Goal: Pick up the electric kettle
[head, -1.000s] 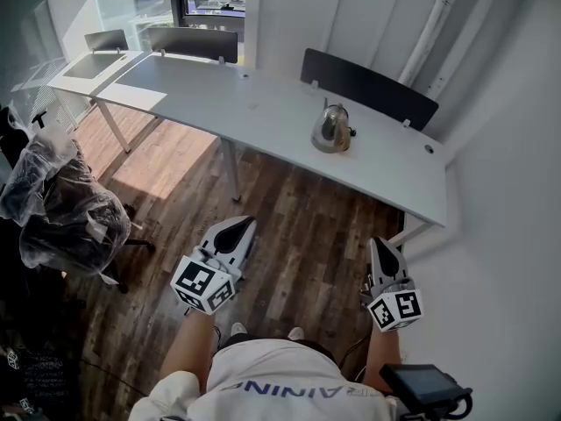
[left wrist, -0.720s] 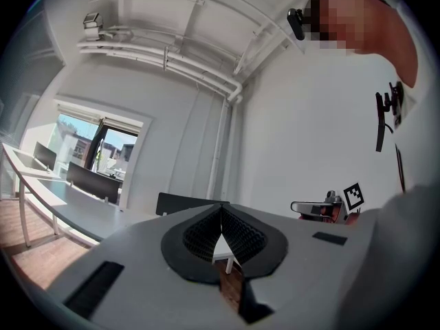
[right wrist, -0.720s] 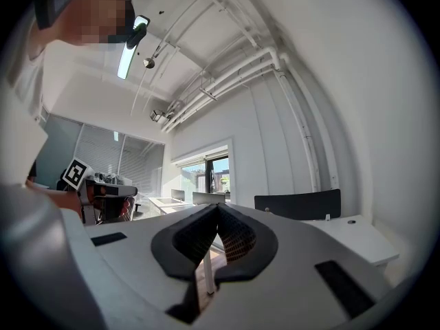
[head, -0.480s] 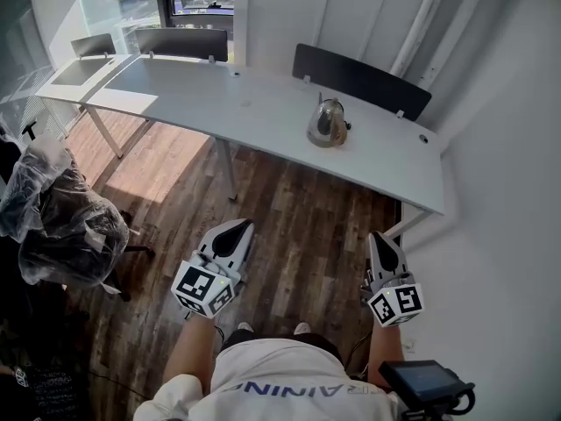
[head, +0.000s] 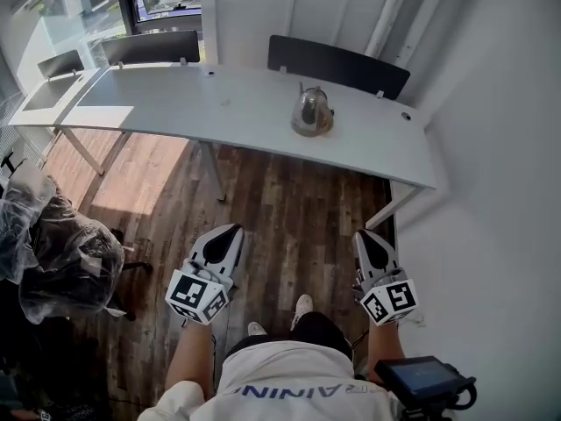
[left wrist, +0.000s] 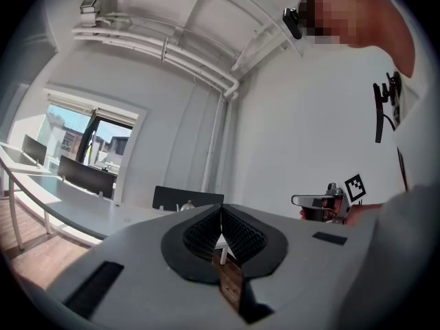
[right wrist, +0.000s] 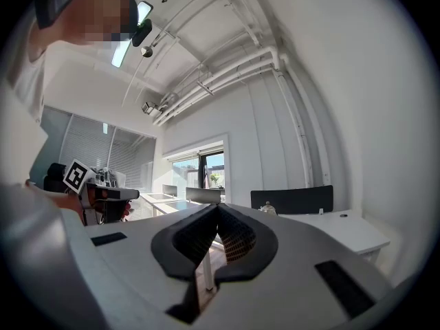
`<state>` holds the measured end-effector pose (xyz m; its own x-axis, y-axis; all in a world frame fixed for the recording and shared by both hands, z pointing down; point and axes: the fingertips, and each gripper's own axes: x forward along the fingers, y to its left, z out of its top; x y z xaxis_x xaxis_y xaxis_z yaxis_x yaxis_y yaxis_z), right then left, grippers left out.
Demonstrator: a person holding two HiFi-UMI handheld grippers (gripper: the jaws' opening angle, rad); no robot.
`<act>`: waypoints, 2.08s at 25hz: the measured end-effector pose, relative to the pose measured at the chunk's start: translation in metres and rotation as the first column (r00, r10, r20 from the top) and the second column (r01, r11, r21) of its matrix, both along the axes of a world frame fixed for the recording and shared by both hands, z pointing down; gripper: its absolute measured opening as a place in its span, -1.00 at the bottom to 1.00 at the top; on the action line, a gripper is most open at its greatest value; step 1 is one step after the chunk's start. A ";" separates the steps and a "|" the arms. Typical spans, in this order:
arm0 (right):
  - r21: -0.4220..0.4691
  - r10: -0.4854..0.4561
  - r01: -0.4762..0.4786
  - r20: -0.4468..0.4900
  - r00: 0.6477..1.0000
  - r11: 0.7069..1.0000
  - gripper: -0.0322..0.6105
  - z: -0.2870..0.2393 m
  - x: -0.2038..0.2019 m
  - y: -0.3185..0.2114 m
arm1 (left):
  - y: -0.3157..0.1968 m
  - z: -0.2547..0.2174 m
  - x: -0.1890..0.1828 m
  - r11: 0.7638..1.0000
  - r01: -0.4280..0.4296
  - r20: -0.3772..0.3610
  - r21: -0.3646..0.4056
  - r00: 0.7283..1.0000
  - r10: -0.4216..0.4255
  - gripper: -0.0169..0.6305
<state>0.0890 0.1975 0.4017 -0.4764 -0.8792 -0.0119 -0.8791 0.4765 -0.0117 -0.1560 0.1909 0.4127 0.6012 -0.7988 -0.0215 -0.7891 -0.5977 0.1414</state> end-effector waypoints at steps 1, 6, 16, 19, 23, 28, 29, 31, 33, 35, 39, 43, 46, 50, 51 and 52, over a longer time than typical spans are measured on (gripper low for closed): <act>0.001 0.005 -0.005 -0.001 1.000 1.000 -0.87 -0.001 0.000 -0.001 | -0.001 0.000 0.000 1.000 -0.004 0.000 0.002 1.000 0.004 -0.90; 0.016 0.020 -0.021 0.012 1.000 1.000 -0.87 -0.004 0.005 -0.017 | -0.017 -0.001 0.009 1.000 -0.029 0.004 0.007 1.000 0.029 -0.90; 0.017 -0.009 0.008 0.042 0.999 1.000 -0.87 0.004 0.033 -0.116 | -0.107 -0.005 0.039 1.000 -0.018 0.039 0.009 0.999 0.017 -0.90; 0.016 -0.012 0.011 0.048 0.999 1.000 -0.87 0.002 0.049 -0.154 | -0.144 -0.009 0.056 1.000 -0.017 0.037 0.006 0.999 0.017 -0.90; 0.005 -0.020 0.020 0.065 0.998 1.000 -0.87 0.002 0.078 -0.209 | -0.199 -0.018 0.085 1.000 -0.008 0.043 0.004 0.999 0.008 -0.90; -0.016 -0.055 0.056 0.064 0.996 0.998 -0.87 0.004 0.108 -0.271 | -0.260 -0.026 0.120 0.999 0.031 0.049 -0.010 0.998 -0.031 -0.90; -0.024 -0.064 0.066 0.067 0.996 0.998 -0.87 0.005 0.113 -0.282 | -0.270 -0.028 0.127 0.999 0.036 0.051 -0.012 0.998 -0.035 -0.90; -0.036 -0.078 0.081 0.075 0.994 0.996 -0.87 0.008 0.122 -0.301 | -0.288 -0.031 0.140 0.999 0.041 0.054 -0.015 0.998 -0.040 -0.90; -0.039 -0.086 0.090 0.085 0.993 0.995 -0.87 0.010 0.127 -0.319 | -0.304 -0.031 0.148 0.999 0.041 0.056 -0.022 0.998 -0.040 -0.90; -0.047 -0.088 0.093 0.094 0.992 0.995 -0.87 0.012 0.128 -0.332 | -0.316 -0.029 0.150 0.999 0.041 0.065 -0.030 0.997 -0.039 -0.90; -0.059 -0.089 0.095 0.096 0.991 0.994 -0.87 0.017 0.126 -0.350 | -0.335 -0.027 0.150 0.999 0.043 0.069 -0.032 0.997 -0.041 -0.90; -0.055 -0.067 0.071 0.077 0.995 0.996 -0.87 0.017 0.117 -0.373 | -0.362 -0.021 0.139 0.999 0.020 0.051 -0.030 0.999 -0.019 -0.90; -0.053 -0.041 0.044 0.055 0.998 0.998 -0.87 0.014 0.106 -0.390 | -0.385 -0.017 0.125 0.999 0.000 0.026 -0.037 1.000 0.000 -0.90; -0.051 0.004 -0.002 0.043 0.999 0.999 -0.87 0.008 0.080 -0.411 | -0.418 -0.017 0.103 0.998 -0.051 0.020 -0.021 0.998 0.052 -0.90; -0.046 0.014 -0.012 0.043 0.999 0.999 -0.87 0.006 0.072 -0.417 | -0.426 -0.017 0.097 0.998 -0.063 0.025 -0.018 0.998 0.063 -0.90; -0.039 0.025 -0.023 0.045 0.999 0.999 -0.87 0.004 0.064 -0.424 | -0.434 -0.017 0.091 0.997 -0.074 0.032 -0.016 0.997 0.075 -0.90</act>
<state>0.1531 -0.2262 0.4054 -0.4549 -0.8905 0.0016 -0.8884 0.4537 -0.0698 -0.0652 -0.2436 0.3958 0.6593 -0.7519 0.0100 -0.7468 -0.6531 0.1256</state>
